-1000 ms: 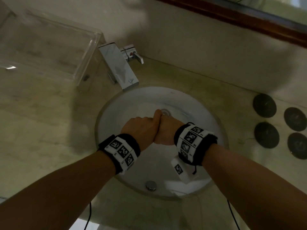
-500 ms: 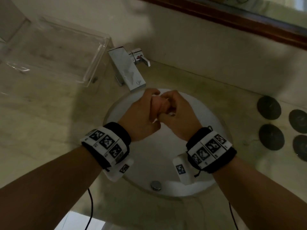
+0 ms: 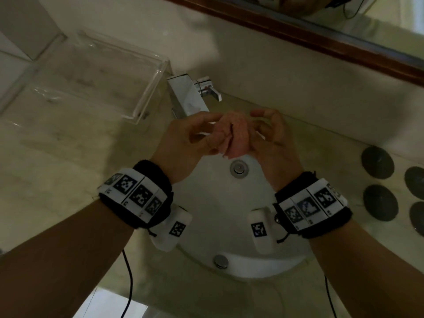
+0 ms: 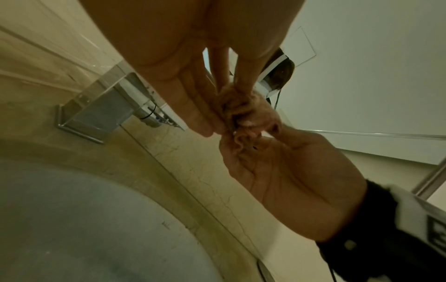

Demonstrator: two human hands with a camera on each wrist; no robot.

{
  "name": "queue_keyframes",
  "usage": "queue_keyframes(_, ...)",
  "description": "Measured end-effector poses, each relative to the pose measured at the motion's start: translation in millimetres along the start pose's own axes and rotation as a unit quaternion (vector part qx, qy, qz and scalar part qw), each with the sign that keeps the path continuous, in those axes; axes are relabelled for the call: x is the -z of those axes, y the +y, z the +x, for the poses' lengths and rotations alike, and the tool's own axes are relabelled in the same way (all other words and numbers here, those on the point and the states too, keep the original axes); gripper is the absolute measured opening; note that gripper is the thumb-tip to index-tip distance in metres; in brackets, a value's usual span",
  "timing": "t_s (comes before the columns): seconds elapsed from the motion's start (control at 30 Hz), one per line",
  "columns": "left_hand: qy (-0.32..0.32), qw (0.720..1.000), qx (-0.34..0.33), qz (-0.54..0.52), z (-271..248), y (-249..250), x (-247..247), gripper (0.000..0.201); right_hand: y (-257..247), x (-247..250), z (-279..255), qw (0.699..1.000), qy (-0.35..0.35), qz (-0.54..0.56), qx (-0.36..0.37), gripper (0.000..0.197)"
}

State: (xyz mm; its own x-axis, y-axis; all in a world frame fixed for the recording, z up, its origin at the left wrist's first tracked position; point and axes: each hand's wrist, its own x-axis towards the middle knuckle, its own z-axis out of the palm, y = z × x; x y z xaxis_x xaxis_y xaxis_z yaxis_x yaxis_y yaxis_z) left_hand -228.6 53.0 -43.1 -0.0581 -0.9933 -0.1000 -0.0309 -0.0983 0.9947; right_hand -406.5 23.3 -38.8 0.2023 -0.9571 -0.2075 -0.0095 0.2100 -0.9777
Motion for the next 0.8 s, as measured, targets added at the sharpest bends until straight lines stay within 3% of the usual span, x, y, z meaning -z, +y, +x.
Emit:
queue_keyframes(0.07, 0.031, 1.0, 0.002, 0.0, 0.9, 2.1, 0.7, 0.02, -4.6, -4.9, -0.5, 1.0, -0.004, -0.006, 0.003, 0.026)
queue_keyframes(0.2, 0.1, 0.995, 0.004, 0.016, 1.6, 9.8, 1.2, 0.016, -11.6, -7.5, -2.6, 0.994, -0.028, -0.092, 0.048, 0.058)
queue_keyframes(0.43, 0.125, 0.989, 0.033, 0.067, 3.5, 11.8, 4.0, 0.023, -17.5, -0.2, 6.2, 0.993, -0.001, -0.105, 0.06, 0.021)
queue_keyframes(0.6, 0.125, 0.985, 0.037, 0.113, 5.8, 15.8, -1.8, 0.031, -19.6, -4.4, -4.0, 0.979, -0.08, -0.174, 0.067, 0.048)
queue_keyframes(0.8, 0.137, 0.983, 0.065, 0.099, 4.9, 22.2, -10.1, 0.053, -18.3, 4.8, -3.4, 0.991, -0.083, -0.104, 0.028, 0.035)
